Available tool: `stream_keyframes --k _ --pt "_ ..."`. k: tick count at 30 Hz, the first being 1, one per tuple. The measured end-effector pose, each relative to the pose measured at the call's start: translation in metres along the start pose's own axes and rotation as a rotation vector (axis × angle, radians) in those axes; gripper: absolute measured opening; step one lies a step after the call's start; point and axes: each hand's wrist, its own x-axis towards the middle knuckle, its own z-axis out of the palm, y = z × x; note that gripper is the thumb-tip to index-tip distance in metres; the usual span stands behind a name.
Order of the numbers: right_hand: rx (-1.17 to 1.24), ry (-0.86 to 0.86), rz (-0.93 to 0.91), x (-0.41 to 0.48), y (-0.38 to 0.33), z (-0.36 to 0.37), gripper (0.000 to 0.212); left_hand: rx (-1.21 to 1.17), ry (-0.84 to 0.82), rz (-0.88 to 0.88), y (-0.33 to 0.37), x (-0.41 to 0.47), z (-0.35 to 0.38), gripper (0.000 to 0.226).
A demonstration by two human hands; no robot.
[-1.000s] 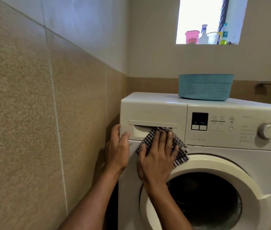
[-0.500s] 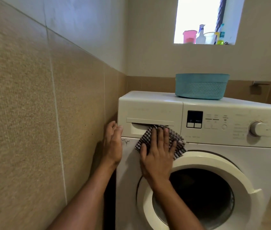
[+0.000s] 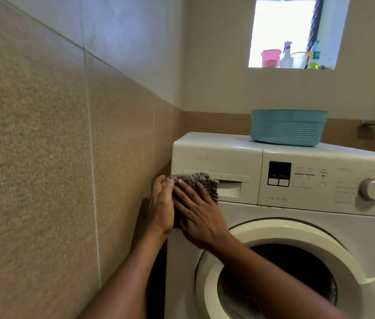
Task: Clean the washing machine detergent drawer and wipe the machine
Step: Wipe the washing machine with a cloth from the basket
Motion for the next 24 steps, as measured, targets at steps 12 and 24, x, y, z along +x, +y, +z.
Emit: stream_keyframes --k 12,24 --pt "-0.081 0.073 0.165 0.069 0.038 -0.041 0.068 0.089 -0.179 0.187 0.017 -0.002 0.015 0.064" --pt "0.025 0.082 0.775 -0.055 0.029 -0.013 0.079 0.168 -0.212 0.186 0.015 -0.008 0.017 0.083"
